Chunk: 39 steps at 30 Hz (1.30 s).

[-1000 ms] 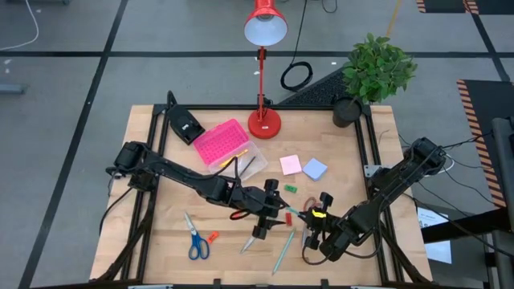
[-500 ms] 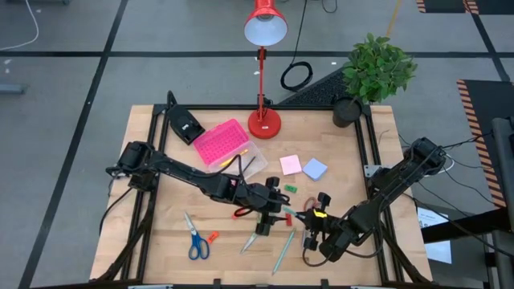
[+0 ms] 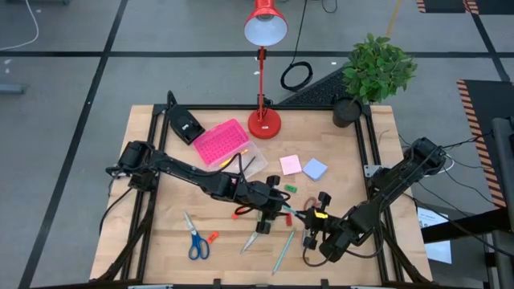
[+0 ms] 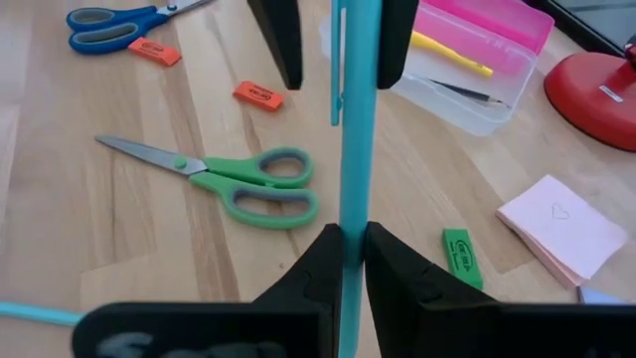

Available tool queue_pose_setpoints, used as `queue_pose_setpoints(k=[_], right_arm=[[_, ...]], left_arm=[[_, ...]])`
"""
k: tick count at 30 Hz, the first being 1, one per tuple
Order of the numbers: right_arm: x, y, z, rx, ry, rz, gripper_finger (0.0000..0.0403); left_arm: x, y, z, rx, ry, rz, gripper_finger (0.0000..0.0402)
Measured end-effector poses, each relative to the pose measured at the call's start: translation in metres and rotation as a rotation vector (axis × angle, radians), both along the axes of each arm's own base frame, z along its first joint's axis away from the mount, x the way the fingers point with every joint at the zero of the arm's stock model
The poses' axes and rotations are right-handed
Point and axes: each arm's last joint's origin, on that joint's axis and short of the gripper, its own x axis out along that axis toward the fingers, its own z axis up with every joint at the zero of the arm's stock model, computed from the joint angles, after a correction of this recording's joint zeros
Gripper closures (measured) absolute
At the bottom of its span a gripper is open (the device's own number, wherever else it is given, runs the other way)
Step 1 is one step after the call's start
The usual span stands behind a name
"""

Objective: Pack school essentials
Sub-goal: Put the light blue pen into the pink supply box

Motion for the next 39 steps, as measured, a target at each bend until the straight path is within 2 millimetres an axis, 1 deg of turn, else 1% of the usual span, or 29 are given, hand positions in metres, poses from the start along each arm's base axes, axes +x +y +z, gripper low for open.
queue_pose_setpoints(k=[11,14,18,20,22,26,28,31,33,35,39], right_arm=[[0.000,0.000,0.000,0.005,-0.004,0.000,0.0378],[0.000,0.000,0.000,0.005,-0.004,0.000,0.0378],[0.001,0.001,0.001,0.011,-0.010,0.000,0.0370],[0.001,0.001,0.001,0.020,-0.019,0.000,0.0352],[0.003,0.002,0.002,0.030,-0.033,-0.002,0.0324],[0.003,0.002,0.002,0.034,-0.036,-0.003,0.0254],[0.002,0.002,0.003,0.036,-0.037,-0.004,0.0218],[0.000,0.003,0.007,0.046,-0.046,0.006,0.0176],[-0.004,0.004,0.013,0.059,-0.058,0.016,0.0158],[-0.009,0.004,0.019,0.078,-0.074,0.028,0.0149],[-0.019,0.007,0.032,0.124,-0.114,0.050,0.0148]], left_arm=[[0.000,0.000,0.000,0.024,-0.011,-0.013,0.0351],[0.000,0.000,0.001,0.023,-0.011,-0.014,0.0351],[0.000,0.000,0.000,0.026,-0.004,-0.016,0.0337],[0.000,-0.001,0.000,0.026,-0.001,-0.020,0.0336],[-0.001,-0.001,-0.001,0.026,0.005,-0.023,0.0341],[-0.001,-0.001,-0.001,0.030,0.008,-0.024,0.0351],[-0.002,0.000,-0.003,0.040,0.024,-0.026,0.0350],[-0.003,0.003,-0.004,0.057,0.049,-0.017,0.0343],[-0.006,0.007,-0.003,0.068,0.074,0.006,0.0342],[-0.008,0.012,0.000,0.073,0.098,0.022,0.0341],[-0.017,0.023,0.008,0.078,0.144,0.058,0.0341]])
